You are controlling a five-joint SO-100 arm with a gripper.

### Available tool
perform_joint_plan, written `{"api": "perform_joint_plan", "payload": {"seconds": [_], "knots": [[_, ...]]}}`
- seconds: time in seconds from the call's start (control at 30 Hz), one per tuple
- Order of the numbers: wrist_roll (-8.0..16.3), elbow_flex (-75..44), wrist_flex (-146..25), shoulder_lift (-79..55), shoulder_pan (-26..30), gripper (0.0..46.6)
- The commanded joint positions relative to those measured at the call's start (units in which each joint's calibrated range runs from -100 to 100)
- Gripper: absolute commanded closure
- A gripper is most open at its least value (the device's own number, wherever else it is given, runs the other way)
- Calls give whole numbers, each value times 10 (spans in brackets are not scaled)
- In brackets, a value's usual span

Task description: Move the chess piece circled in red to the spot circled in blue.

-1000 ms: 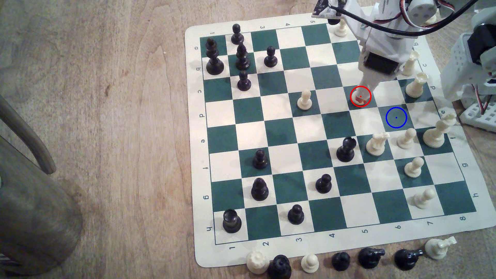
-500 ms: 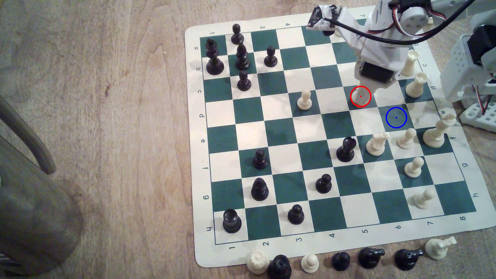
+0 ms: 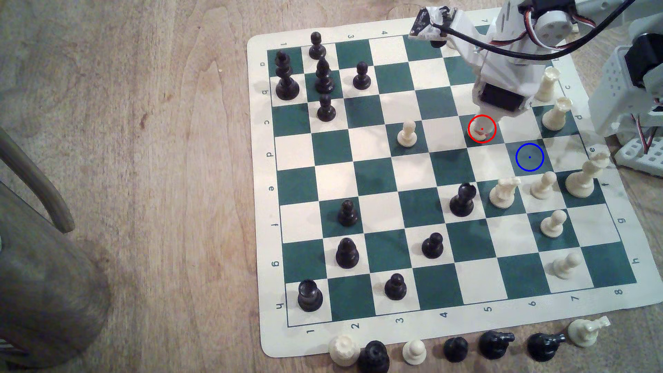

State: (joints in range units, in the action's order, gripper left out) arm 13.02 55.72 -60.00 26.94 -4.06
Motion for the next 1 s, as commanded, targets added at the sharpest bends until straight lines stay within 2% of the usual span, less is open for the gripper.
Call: {"api": "perform_joint_plan", "payload": {"seconds": [0.0, 0.23, 0.43, 0.8, 0.97], "knots": [[4, -2, 6, 18, -4, 464], [5, -44, -72, 88, -4, 464], [10, -76, -175, 204, 1, 464], [18, -8, -274, 381, 32, 464], [25, 33, -262, 377, 45, 464]]}}
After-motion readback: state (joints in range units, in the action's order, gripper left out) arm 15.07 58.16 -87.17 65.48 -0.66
